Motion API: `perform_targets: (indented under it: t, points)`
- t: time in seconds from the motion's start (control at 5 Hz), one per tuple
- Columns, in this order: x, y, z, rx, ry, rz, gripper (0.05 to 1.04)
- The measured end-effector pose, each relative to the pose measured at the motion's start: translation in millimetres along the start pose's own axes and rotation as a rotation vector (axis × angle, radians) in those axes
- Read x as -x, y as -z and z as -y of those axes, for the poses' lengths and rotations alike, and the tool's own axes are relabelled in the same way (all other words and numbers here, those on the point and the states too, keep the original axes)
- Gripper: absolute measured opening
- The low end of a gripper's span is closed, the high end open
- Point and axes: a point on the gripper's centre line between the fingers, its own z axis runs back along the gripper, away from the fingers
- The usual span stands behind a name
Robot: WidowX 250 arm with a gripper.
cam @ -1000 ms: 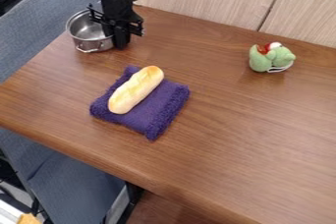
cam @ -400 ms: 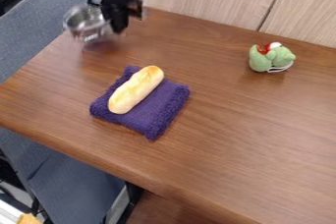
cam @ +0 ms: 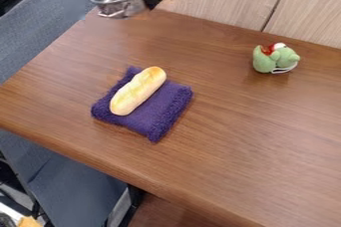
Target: Put the pot on the right side of the table and next to the bread
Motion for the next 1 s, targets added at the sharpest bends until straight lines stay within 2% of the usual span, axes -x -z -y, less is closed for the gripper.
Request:
perform_targets:
  t: [0.2, 0.4, 0.6, 1.0]
  points:
    - [23, -20, 53, 0.082, 0.146, 0.005, 0.082]
    - [53, -20, 107, 0.136, 0.303, -0.038, 0.082]
    - [80, -11, 160, 0.161, 0.457, -0.057, 0.082]
    - [101, 30, 209, 0.175, 0.570, -0.137, 0.082]
